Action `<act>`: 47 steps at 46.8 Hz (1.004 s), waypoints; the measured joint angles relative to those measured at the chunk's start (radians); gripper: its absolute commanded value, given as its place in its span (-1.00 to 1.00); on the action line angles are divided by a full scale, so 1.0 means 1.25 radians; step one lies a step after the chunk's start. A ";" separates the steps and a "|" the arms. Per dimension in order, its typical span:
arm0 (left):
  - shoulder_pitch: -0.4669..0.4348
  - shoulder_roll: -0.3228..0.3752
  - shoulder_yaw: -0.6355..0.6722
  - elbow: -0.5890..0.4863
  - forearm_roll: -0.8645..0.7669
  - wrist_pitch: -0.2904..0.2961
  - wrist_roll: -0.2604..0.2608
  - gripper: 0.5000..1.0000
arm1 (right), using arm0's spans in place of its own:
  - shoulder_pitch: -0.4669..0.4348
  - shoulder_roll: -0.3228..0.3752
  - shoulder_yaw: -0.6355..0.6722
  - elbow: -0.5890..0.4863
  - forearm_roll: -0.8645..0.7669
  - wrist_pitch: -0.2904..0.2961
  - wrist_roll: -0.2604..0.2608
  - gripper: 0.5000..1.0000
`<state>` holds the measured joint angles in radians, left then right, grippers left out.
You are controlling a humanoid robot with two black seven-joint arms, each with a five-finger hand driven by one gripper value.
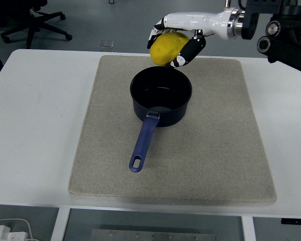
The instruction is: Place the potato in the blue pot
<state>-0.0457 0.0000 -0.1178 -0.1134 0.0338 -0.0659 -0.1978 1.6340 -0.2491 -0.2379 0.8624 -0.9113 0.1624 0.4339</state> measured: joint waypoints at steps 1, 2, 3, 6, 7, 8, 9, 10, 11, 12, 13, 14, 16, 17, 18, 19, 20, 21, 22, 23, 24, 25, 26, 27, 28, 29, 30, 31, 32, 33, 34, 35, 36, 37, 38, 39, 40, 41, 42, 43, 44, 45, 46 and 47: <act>0.000 0.000 0.000 0.000 0.000 0.000 0.000 0.98 | -0.001 0.015 -0.002 -0.013 0.003 0.001 0.000 -1.00; 0.000 0.000 0.000 0.000 0.000 0.000 0.000 0.98 | -0.004 0.034 -0.006 -0.030 0.006 0.002 0.000 -1.00; 0.000 0.000 0.000 0.000 0.000 0.000 0.000 0.98 | -0.006 0.049 -0.009 -0.043 0.008 0.003 0.000 -1.00; 0.000 0.000 0.000 0.000 0.000 0.000 0.000 0.98 | -0.012 0.092 -0.017 -0.083 0.011 0.005 0.001 -1.00; 0.000 0.000 0.000 0.000 0.000 0.000 0.000 0.98 | -0.015 0.106 -0.018 -0.094 0.011 0.006 0.001 -1.00; 0.000 0.000 0.000 0.000 0.000 0.000 0.000 0.98 | -0.019 0.118 -0.019 -0.104 0.011 0.006 0.001 -1.00; 0.000 0.000 0.000 0.000 0.000 0.000 0.000 0.98 | -0.026 0.131 -0.019 -0.114 0.011 0.007 0.001 -1.00; 0.000 0.000 0.000 0.000 0.000 0.000 0.000 0.98 | -0.031 0.141 -0.019 -0.122 0.011 0.007 0.001 -1.00; 0.000 0.000 0.000 0.000 0.000 0.000 0.000 0.98 | -0.037 0.149 -0.020 -0.128 0.011 0.008 0.001 -1.00; 0.000 0.000 0.000 0.000 0.000 0.000 0.000 0.98 | -0.044 0.158 -0.020 -0.136 0.011 0.008 0.001 -1.00; 0.000 0.000 0.000 0.000 0.000 0.000 0.000 0.99 | -0.050 0.164 -0.020 -0.142 0.011 0.009 0.001 -1.00; 0.000 0.000 0.000 0.000 0.000 0.000 0.000 0.98 | -0.056 0.169 -0.021 -0.148 0.011 0.010 0.001 -1.00; 0.000 0.000 0.000 0.000 0.000 0.000 0.000 0.98 | -0.069 0.179 -0.022 -0.162 0.009 0.013 0.001 -1.00; 0.000 0.000 0.000 0.000 0.000 0.000 0.000 0.98 | -0.076 0.183 -0.022 -0.169 0.007 0.015 0.002 -1.00; 0.000 0.000 0.000 0.000 0.000 0.000 0.000 0.98 | -0.081 0.187 -0.022 -0.175 0.005 0.017 0.003 -1.00; 0.000 0.000 0.000 0.000 0.000 0.000 0.000 0.98 | -0.089 0.190 -0.022 -0.183 0.002 0.020 0.004 -1.00; 0.000 0.000 0.000 0.000 0.000 0.000 0.000 0.98 | -0.096 0.191 -0.022 -0.189 0.001 0.022 0.006 -1.00; 0.000 0.000 0.000 0.000 0.000 0.000 0.000 0.98 | -0.103 0.191 -0.022 -0.195 -0.001 0.024 0.007 -1.00; 0.000 0.000 0.000 0.000 0.000 0.000 0.000 0.98 | -0.112 0.191 -0.022 -0.201 -0.002 0.026 0.008 -1.00; 0.000 0.000 0.000 0.000 0.000 0.000 0.000 0.98 | -0.117 0.191 -0.022 -0.203 -0.003 0.027 0.008 -1.00; 0.000 0.000 0.000 0.000 0.000 0.000 0.000 0.98 | -0.122 0.191 -0.022 -0.205 -0.003 0.028 0.009 -1.00; 0.000 0.000 0.000 0.000 0.000 0.000 0.000 0.98 | -0.125 0.191 -0.021 -0.206 -0.003 0.028 0.009 -1.00; 0.000 0.000 0.000 0.000 0.000 0.000 0.000 0.98 | -0.128 0.191 -0.021 -0.206 -0.004 0.028 0.010 -1.00; 0.000 0.000 0.000 0.000 0.000 0.000 0.000 0.98 | -0.130 0.191 -0.021 -0.206 -0.004 0.028 0.010 -1.00; 0.000 0.000 0.000 0.000 0.000 0.000 0.000 0.98 | -0.131 0.191 -0.021 -0.206 -0.004 0.028 0.010 -1.00; 0.000 0.000 0.000 0.000 0.000 0.000 0.000 0.98 | -0.132 0.191 -0.021 -0.206 -0.004 0.028 0.010 -1.00; 0.000 0.000 0.000 0.000 0.000 0.000 0.000 0.98 | -0.132 0.191 -0.021 -0.206 -0.004 0.028 0.010 -1.00; 0.000 0.000 0.000 0.000 0.000 0.000 0.000 0.98 | -0.133 0.190 -0.021 -0.207 -0.004 0.028 0.010 -1.00; 0.000 0.000 0.000 0.000 0.000 0.000 0.000 0.98 | -0.134 0.190 -0.021 -0.207 -0.005 0.028 0.010 -1.00; 0.000 0.000 0.000 0.000 0.000 0.000 0.000 0.98 | -0.136 0.190 -0.020 -0.207 -0.005 0.028 0.010 -1.00; 0.000 0.000 0.000 0.000 0.000 0.000 0.000 0.98 | -0.138 0.189 -0.020 -0.208 -0.005 0.028 0.010 -1.00; 0.000 0.000 0.000 0.000 0.000 0.000 0.000 0.98 | -0.140 0.189 -0.020 -0.208 -0.005 0.028 0.010 -1.00; 0.000 0.000 0.000 0.000 0.000 0.000 0.000 0.98 | -0.141 0.189 -0.020 -0.208 -0.005 0.028 0.010 -1.00; 0.000 0.000 0.000 0.000 0.000 0.000 0.000 0.98 | -0.142 0.188 -0.020 -0.208 -0.005 0.028 0.010 -1.00; 0.000 0.000 0.000 0.000 0.000 0.000 0.000 0.98 | -0.143 0.188 -0.020 -0.209 -0.005 0.028 0.010 -1.00; 0.000 0.000 0.000 0.000 0.000 0.000 0.000 0.98 | -0.144 0.187 -0.020 -0.210 -0.005 0.028 0.010 -1.00; 0.000 0.000 0.000 0.000 0.000 0.000 0.000 0.98 | -0.145 0.186 -0.020 -0.210 -0.005 0.028 0.010 -1.00; 0.000 0.000 0.000 0.000 0.000 0.000 0.000 0.98 | -0.147 0.185 -0.020 -0.211 -0.005 0.028 0.010 -1.00; 0.000 0.000 0.000 0.000 0.000 0.000 0.000 0.98 | -0.148 0.185 -0.021 -0.212 -0.005 0.028 0.010 -0.85; 0.000 0.000 0.000 0.000 0.000 0.000 0.000 0.98 | -0.149 0.184 -0.024 -0.213 -0.005 0.028 0.010 -0.66; 0.000 0.000 0.000 0.000 0.000 0.000 0.000 0.98 | -0.150 0.184 -0.027 -0.216 -0.005 0.028 0.009 -0.50; 0.000 0.000 0.000 0.000 0.000 0.000 0.000 0.98 | -0.150 0.184 -0.033 -0.219 -0.005 0.028 0.009 -0.38; 0.000 0.000 0.000 0.000 0.000 0.000 0.000 0.98 | -0.150 0.184 -0.037 -0.222 -0.005 0.028 0.009 -0.25; 0.000 0.000 0.000 0.000 0.000 0.000 0.000 0.98 | -0.150 0.184 -0.040 -0.224 -0.005 0.028 0.009 -0.15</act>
<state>-0.0460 0.0000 -0.1181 -0.1135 0.0338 -0.0659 -0.1979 1.4466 -0.0193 -0.2873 0.5825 -0.9173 0.1974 0.4450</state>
